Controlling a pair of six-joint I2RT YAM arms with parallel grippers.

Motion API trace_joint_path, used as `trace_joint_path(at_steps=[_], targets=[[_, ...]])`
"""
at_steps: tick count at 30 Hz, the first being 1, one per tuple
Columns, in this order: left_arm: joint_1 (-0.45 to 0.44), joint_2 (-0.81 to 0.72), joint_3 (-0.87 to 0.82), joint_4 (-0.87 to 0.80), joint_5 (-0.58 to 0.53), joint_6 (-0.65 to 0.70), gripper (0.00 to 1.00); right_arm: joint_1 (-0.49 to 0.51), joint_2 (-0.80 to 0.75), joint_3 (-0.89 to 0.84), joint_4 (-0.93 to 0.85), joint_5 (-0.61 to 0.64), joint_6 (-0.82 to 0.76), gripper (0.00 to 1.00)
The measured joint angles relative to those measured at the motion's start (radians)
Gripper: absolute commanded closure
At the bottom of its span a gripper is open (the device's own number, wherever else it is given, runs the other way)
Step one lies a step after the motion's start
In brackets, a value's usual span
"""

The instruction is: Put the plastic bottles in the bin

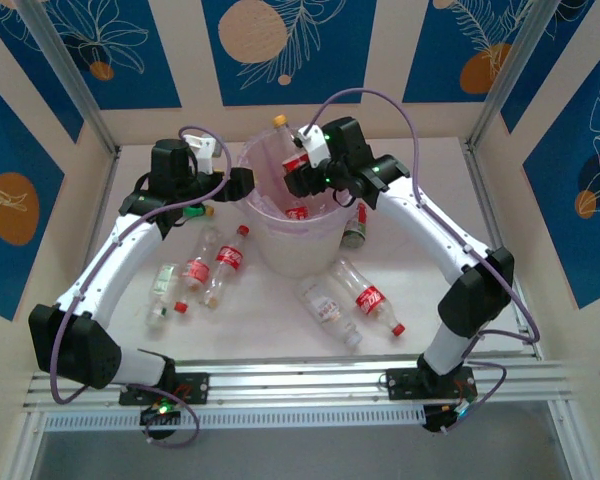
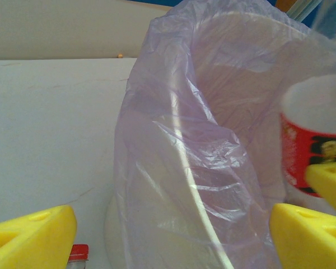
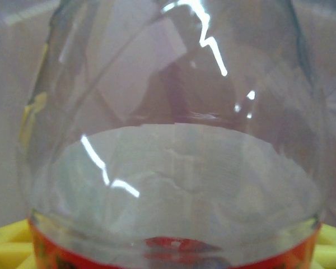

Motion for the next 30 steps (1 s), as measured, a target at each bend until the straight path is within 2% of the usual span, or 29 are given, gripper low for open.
trace_joint_path(at_steps=[9, 23, 30], targets=[[0.000, 0.000, 0.000, 0.000, 0.000, 0.000, 0.11, -0.032, 0.043, -0.104, 0.059, -0.053, -0.007, 0.18], [-0.001, 0.001, 0.000, 0.000, 0.000, 0.000, 0.11, -0.040, 0.032, -0.091, 0.056, -0.080, 0.021, 0.01], [-0.001, 0.001, 0.000, 0.001, 0.000, 0.000, 0.11, -0.029, -0.071, -0.075, 0.039, -0.064, 0.031, 0.01]])
